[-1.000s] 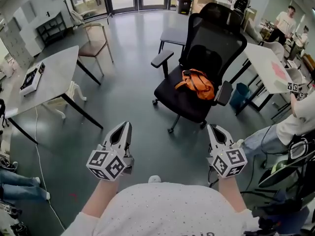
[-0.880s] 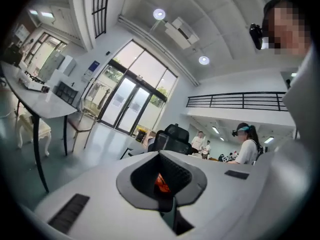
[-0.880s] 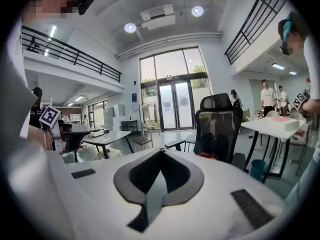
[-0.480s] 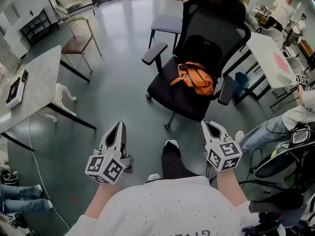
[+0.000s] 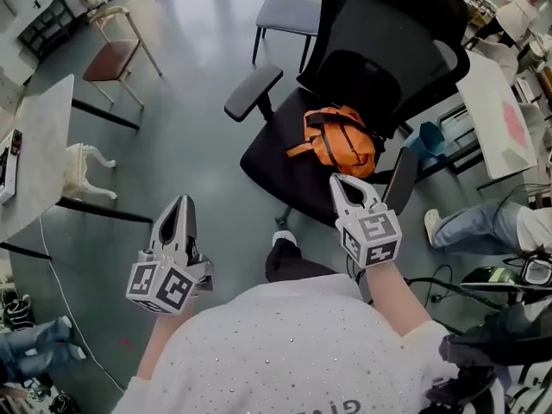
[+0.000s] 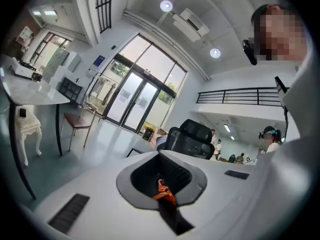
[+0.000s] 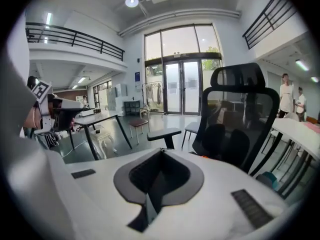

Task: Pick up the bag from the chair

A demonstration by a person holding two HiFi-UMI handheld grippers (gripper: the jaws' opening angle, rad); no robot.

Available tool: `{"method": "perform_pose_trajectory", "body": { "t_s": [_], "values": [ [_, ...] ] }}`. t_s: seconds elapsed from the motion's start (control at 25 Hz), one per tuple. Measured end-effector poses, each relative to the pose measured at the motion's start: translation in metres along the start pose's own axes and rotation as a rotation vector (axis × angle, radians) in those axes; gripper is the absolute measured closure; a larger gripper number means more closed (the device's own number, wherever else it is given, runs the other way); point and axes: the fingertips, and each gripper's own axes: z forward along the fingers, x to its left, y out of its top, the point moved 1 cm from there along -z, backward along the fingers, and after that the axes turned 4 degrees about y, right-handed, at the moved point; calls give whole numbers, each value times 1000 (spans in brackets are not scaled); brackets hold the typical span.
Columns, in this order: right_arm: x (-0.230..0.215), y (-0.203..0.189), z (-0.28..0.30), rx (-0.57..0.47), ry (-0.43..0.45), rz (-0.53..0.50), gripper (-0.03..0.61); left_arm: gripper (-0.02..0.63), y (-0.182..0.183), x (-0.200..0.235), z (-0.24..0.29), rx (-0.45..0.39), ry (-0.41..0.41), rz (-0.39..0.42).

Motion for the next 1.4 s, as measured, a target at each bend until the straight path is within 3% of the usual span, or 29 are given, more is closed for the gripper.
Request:
{"method": "perform_pose_trajectory", "body": {
  "t_s": [0.36, 0.56, 0.88, 1.0, 1.08, 1.16, 1.28, 1.4],
  "values": [
    [-109, 2, 109, 60, -15, 37, 580, 607, 0, 13, 113, 97, 110, 44],
    [-131, -25, 148, 95, 7, -12, 581, 607, -11, 17, 137, 135, 137, 27],
    [-168, -89, 188, 210, -42, 72, 576, 607, -34, 15, 153, 209, 178, 34],
    [-166, -110, 203, 254, 4, 71, 354, 607, -39, 18, 150, 226, 198, 49],
    [-159, -123, 213, 288, 48, 40, 280, 607, -39, 21, 147, 228, 220, 52],
    [-150, -137, 223, 324, 81, 3, 147, 607, -38, 25, 142, 229, 244, 53],
    [-151, -157, 237, 384, 50, -58, 81, 607, -38, 29, 137, 231, 271, 53],
    [-158, -181, 248, 479, 7, -193, -17, 607, -42, 33, 132, 238, 298, 51]
  ]
}}
